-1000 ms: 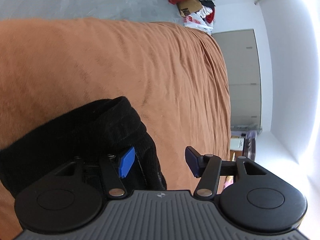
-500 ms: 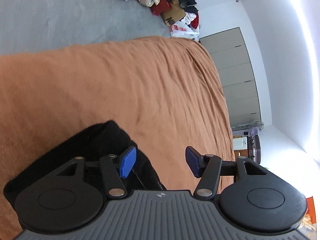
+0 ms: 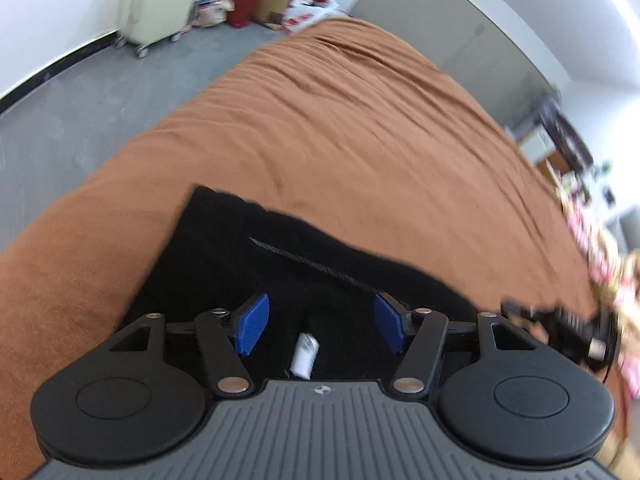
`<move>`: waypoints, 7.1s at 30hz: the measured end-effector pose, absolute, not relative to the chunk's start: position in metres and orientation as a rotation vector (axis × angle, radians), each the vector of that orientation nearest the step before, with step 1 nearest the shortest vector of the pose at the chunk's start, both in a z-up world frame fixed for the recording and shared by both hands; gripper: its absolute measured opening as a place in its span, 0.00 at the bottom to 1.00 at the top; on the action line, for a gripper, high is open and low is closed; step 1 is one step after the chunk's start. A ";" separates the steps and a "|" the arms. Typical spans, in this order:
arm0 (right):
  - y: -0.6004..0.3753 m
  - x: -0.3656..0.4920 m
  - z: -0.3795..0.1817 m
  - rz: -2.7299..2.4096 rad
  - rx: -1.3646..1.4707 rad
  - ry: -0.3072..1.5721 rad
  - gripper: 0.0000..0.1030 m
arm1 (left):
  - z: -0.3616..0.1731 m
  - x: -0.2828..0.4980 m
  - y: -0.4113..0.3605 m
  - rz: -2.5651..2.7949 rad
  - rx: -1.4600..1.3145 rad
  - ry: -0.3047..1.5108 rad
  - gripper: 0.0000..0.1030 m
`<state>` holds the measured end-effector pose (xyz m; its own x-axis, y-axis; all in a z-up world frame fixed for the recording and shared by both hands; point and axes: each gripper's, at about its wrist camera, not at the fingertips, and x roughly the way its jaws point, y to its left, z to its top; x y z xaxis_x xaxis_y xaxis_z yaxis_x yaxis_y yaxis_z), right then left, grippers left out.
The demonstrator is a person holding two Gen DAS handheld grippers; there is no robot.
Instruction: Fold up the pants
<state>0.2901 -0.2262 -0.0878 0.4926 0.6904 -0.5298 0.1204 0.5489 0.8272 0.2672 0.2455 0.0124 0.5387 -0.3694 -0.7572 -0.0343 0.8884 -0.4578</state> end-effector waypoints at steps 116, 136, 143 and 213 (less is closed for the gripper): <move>-0.295 0.083 -0.065 0.123 -0.320 0.673 0.31 | -0.021 0.131 0.224 0.174 -0.436 0.915 0.81; -0.278 0.064 -0.058 0.233 -0.297 0.657 0.78 | -0.052 0.122 0.266 0.144 -0.904 0.904 0.84; -0.284 0.055 -0.049 0.233 -0.276 0.652 0.78 | -0.080 0.134 0.300 0.118 -1.200 0.782 0.84; 0.001 0.023 -0.008 0.631 -0.468 0.462 0.87 | -0.041 0.155 0.279 0.130 -0.681 0.831 0.79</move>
<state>0.0232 0.0006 -0.0082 0.7148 0.4461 -0.5386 -0.6480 0.7122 -0.2701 0.1549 0.2792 -0.0411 0.6796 -0.1504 -0.7180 -0.3626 0.7820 -0.5070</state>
